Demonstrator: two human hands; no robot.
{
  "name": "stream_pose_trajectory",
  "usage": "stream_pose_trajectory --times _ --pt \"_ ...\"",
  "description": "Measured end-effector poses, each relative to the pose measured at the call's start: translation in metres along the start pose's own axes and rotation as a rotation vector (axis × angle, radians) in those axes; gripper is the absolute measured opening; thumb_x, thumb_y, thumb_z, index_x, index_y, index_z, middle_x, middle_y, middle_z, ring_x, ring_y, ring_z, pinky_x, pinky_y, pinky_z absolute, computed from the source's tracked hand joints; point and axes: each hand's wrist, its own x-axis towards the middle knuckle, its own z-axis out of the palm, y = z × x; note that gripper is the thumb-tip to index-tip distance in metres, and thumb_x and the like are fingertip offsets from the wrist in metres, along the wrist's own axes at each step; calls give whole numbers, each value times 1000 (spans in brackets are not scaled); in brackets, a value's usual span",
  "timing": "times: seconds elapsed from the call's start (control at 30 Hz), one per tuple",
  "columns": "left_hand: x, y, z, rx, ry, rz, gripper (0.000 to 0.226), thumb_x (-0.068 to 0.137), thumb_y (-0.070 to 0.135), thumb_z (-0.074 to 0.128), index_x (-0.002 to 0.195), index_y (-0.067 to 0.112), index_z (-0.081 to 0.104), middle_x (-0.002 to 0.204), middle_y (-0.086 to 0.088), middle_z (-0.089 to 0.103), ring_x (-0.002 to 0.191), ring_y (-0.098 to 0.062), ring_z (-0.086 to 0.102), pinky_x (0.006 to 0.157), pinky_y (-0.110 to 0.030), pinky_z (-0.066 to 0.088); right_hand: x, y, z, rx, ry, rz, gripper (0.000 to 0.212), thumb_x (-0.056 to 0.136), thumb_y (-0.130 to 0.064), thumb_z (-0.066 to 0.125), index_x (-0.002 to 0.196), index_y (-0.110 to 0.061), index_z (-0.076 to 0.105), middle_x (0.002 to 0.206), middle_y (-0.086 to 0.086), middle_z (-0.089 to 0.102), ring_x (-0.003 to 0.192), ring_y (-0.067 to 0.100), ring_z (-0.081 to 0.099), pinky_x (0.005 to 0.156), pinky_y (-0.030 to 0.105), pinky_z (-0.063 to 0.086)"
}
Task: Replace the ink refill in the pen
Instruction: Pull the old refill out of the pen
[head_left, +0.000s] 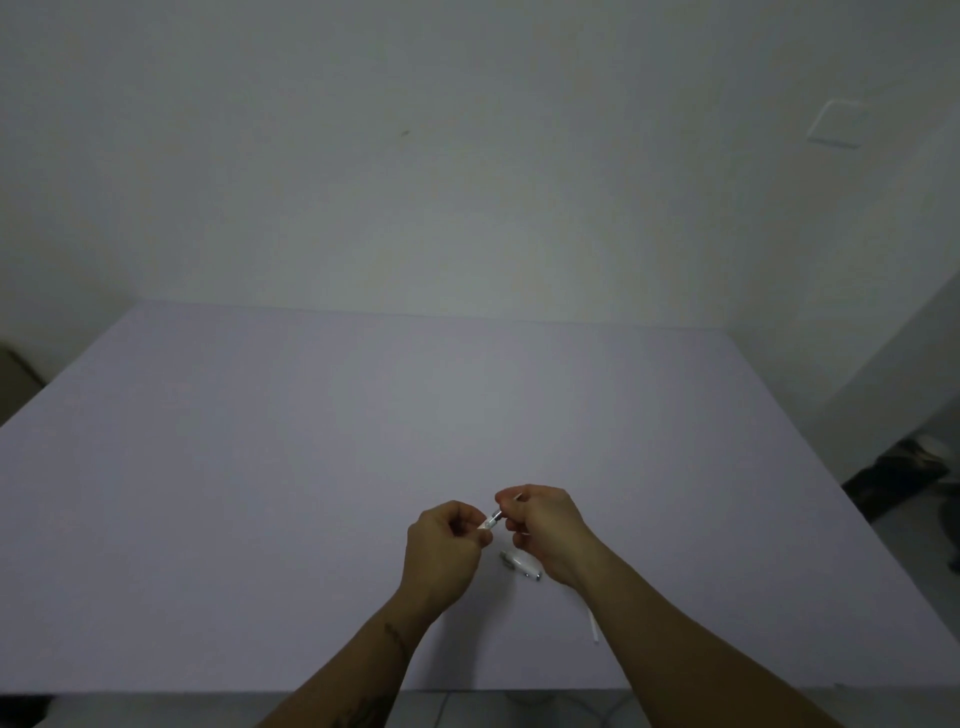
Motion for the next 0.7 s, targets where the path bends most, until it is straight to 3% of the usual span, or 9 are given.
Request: stream_pose_trajectory --times 0.2,0.5,0.7 --pt "2 -1 1 30 -20 16 23 87 11 63 75 30 68 72 6 69 69 -11 64 57 -16 45 -1 0 0 57 33 -55 34 86 4 60 111 -19 64 103 15 72 87 24 62 72 33 49" --pt "3 2 0 67 -53 37 20 92 10 54 83 17 70 76 -4 69 75 -23 65 62 -21 52 4 1 -2 -31 64 -129 40 88 5 57 113 -26 58 85 0 78 94 22 68 71 33 50" --pt "5 -1 0 85 -43 6 15 90 10 58 85 16 70 73 1 65 64 -12 56 55 -18 43 7 0 -9 44 95 -126 40 84 6 58 112 -23 58 89 3 78 93 23 69 73 34 51"
